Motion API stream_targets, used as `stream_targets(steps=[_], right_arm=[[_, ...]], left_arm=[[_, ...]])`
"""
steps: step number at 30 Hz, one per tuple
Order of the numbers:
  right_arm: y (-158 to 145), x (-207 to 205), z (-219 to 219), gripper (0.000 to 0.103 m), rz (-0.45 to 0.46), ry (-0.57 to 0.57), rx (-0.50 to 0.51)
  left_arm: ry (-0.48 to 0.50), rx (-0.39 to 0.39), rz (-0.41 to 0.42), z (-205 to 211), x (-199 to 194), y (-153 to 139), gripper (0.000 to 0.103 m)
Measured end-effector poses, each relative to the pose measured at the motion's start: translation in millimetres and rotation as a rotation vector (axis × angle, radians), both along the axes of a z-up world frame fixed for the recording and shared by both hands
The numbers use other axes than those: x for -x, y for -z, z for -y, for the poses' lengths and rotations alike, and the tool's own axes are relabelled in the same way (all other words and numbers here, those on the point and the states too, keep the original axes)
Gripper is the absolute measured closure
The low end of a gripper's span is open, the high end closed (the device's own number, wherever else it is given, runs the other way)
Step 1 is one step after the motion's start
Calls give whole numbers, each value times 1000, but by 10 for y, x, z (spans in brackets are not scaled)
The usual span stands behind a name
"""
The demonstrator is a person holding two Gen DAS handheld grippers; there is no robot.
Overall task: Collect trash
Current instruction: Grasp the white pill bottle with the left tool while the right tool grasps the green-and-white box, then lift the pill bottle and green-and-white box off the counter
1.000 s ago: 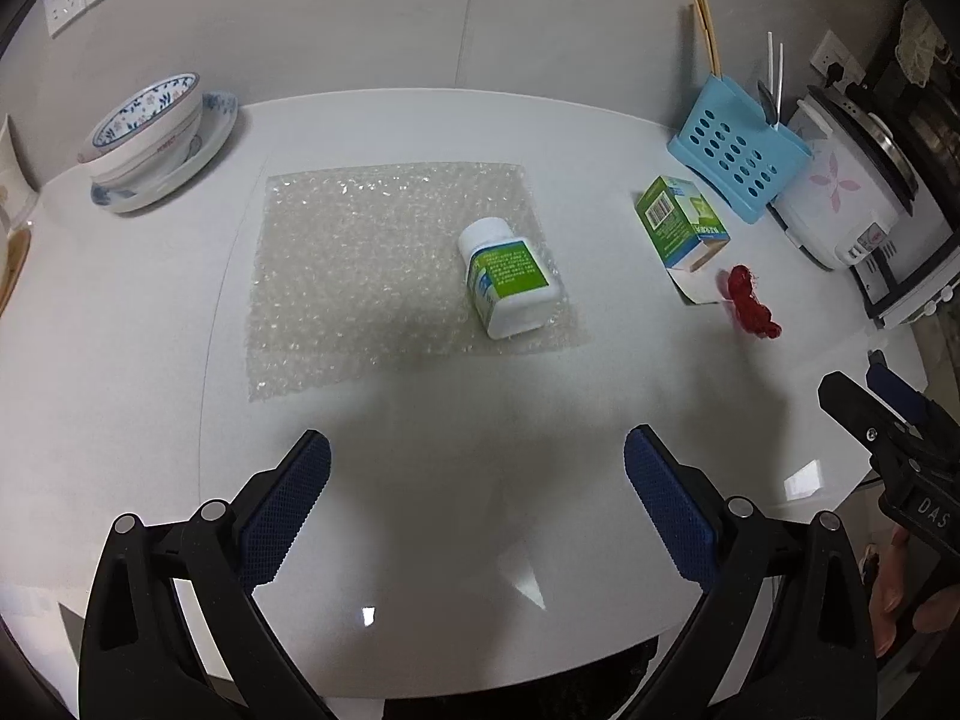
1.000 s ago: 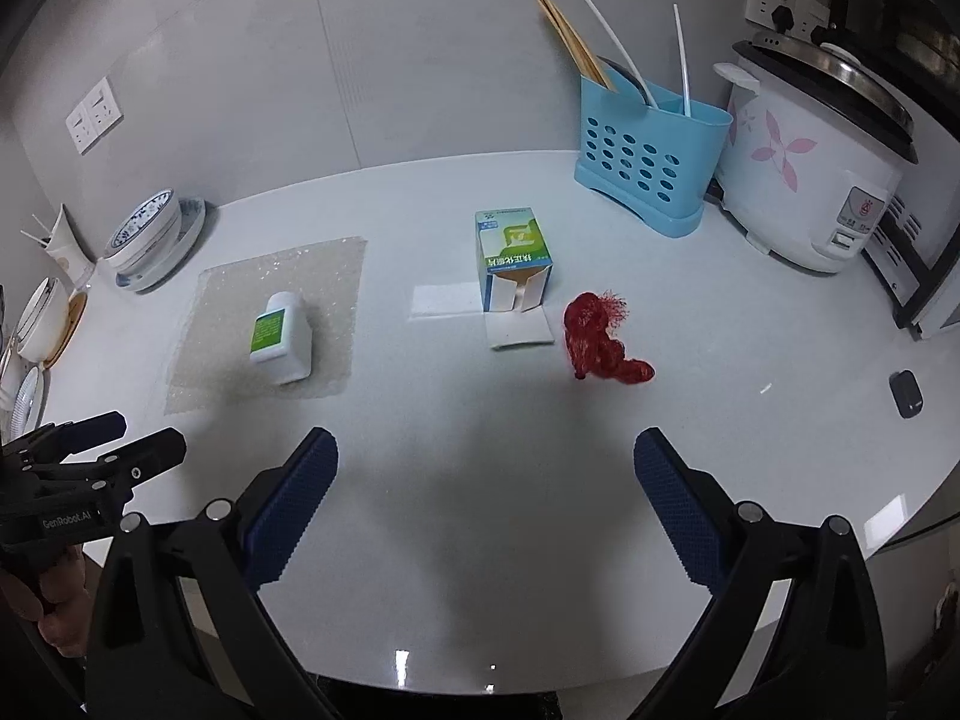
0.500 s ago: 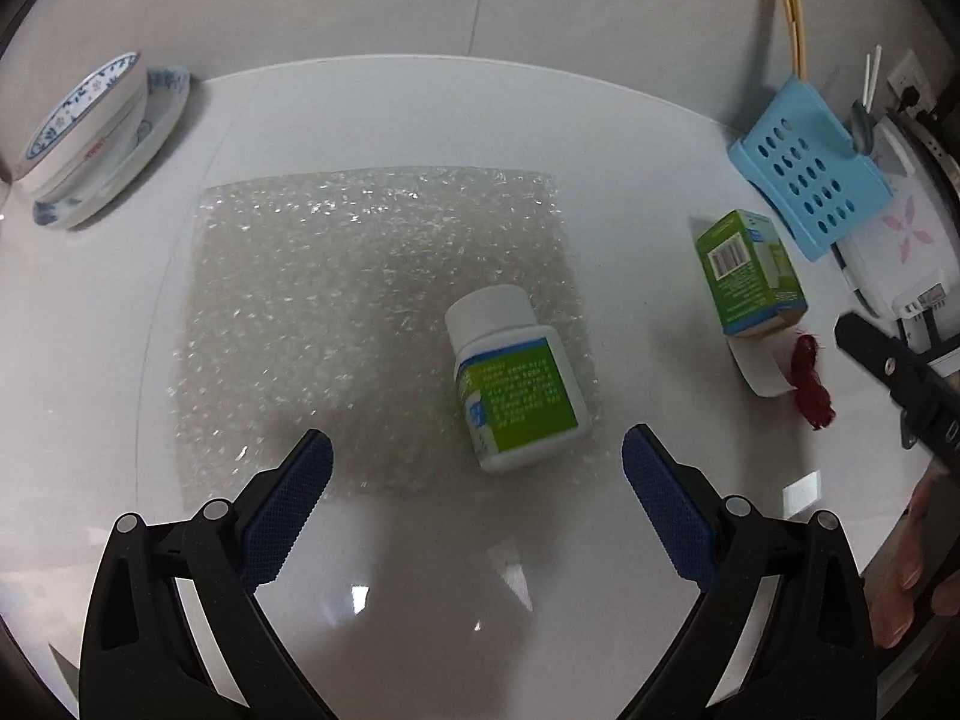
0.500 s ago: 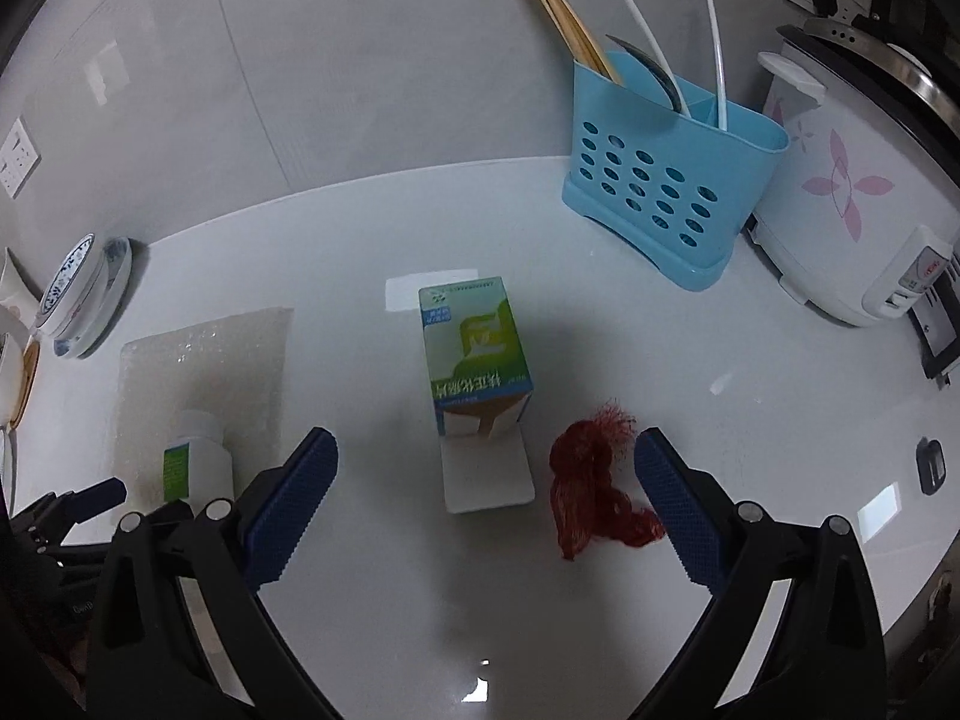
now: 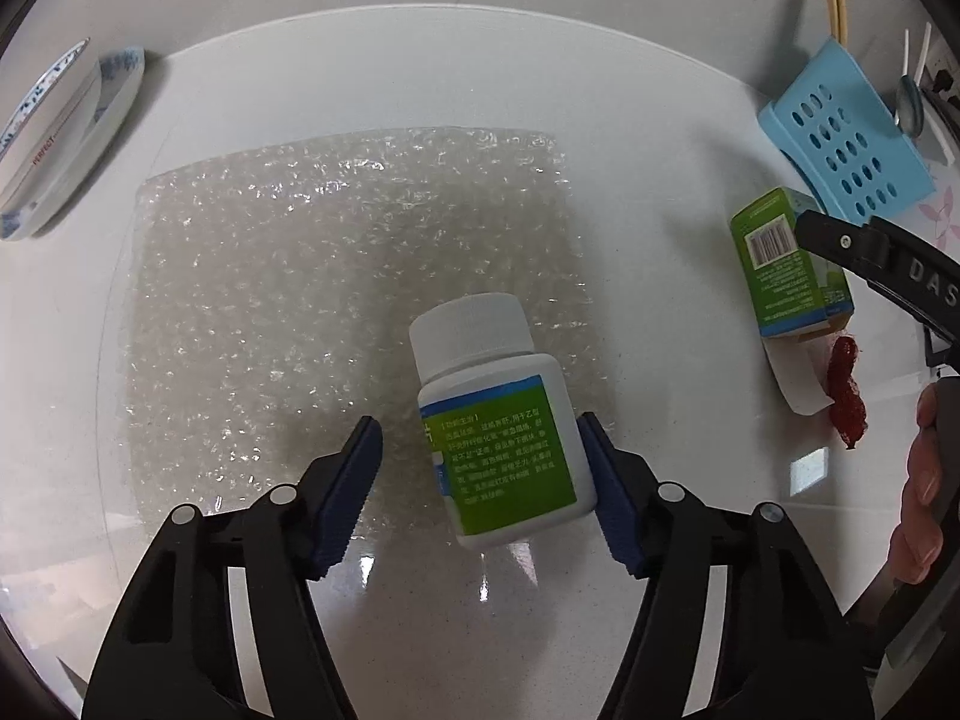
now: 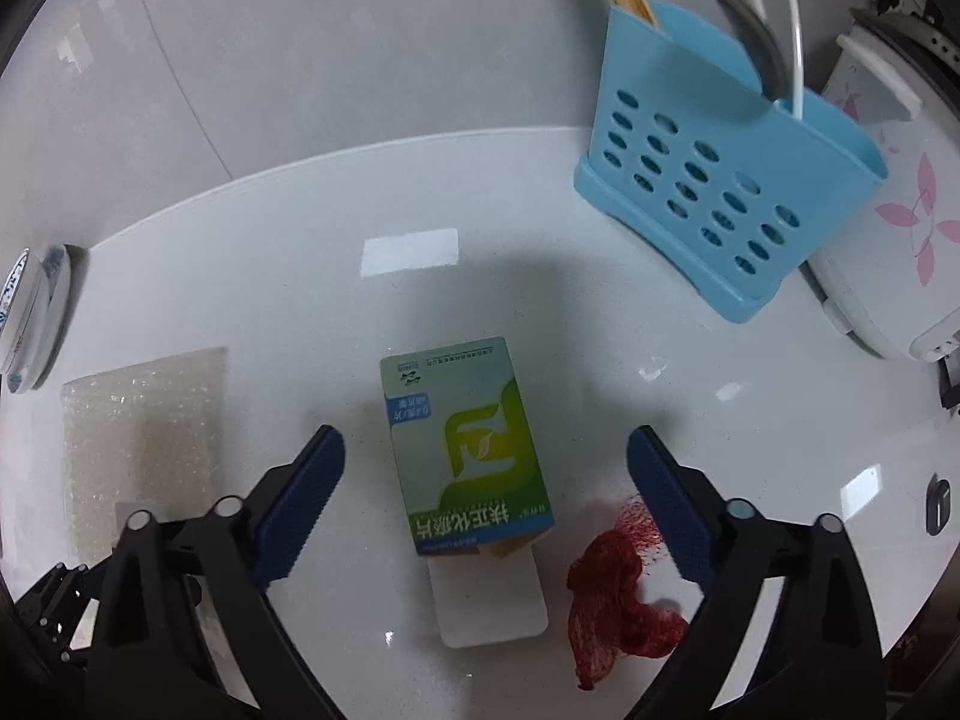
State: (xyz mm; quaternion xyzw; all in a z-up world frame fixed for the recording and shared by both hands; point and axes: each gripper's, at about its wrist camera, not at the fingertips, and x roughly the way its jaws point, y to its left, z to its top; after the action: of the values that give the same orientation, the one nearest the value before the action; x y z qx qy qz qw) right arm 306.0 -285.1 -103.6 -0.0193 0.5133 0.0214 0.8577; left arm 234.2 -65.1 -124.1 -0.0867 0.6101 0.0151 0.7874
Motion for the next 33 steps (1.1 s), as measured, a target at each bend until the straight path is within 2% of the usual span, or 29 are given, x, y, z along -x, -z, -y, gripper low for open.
stream_targets(steps=[1,3,5,6,7,11,20,33], right_arm=[[23,-24,-1,20,-11,3,-8],[61,-57,-19,23,-18,12,-5],[114,-109,-50,37,-35,20,-6],[138,-125,-53,48,-47,18,-6],[160,-132,-63,52,-56,17,-3],[157,-107,-68,53,-41,28,-12],[-50,126,-17,53,18,44,-44],[-359,502,30,53,56,31,-26]], left_arm=[[0,-5,-3,12,-20,-8,46],[2,-18,-16,35,-59,-16,60],[5,-14,-20,49,-80,-33,62],[5,-19,-19,50,-84,-45,62],[4,-20,-17,47,-82,-57,62],[4,-21,-7,-19,-52,-117,62],[11,-28,35,-105,107,-240,62],[38,-24,70,-116,286,-466,63]])
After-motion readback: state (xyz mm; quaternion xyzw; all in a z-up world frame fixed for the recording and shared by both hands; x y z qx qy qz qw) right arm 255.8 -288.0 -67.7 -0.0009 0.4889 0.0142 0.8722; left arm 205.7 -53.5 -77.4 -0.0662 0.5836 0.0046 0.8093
